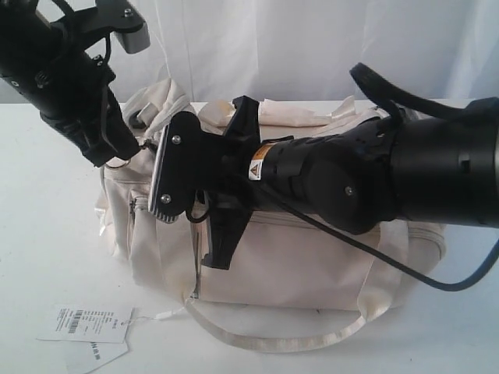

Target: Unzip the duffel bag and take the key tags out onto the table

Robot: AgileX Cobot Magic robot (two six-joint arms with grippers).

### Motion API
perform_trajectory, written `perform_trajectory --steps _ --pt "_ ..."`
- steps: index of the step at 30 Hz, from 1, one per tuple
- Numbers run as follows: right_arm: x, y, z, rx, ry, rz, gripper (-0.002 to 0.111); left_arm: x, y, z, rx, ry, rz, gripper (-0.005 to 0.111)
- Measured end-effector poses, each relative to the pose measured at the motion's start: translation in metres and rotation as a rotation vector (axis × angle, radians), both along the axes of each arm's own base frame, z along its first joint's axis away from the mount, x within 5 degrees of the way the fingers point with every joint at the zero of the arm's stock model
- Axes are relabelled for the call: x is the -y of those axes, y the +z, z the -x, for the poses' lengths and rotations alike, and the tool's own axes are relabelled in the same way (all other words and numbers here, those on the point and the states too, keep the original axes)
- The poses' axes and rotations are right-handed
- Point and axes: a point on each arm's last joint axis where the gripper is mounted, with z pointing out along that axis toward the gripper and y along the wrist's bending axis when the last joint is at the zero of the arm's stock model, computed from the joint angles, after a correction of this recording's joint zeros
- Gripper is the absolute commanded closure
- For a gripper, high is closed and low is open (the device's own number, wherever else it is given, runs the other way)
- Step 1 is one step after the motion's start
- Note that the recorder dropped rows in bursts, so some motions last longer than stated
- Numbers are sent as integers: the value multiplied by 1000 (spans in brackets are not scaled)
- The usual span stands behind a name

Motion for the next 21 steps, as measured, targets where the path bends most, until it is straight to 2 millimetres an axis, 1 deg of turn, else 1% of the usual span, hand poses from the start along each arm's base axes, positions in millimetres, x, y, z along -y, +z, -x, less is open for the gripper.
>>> perform_trajectory --steps 8,14,21 --pt "1 -2 1 -23 5 27 108 1 2 -12 116 28 18 107" --pt "2 -4 3 -45 9 52 108 6 -18 -31 125 57 -13 107" --pt "2 -4 3 -47 10 54 108 8 -17 -38 182 74 8 107"
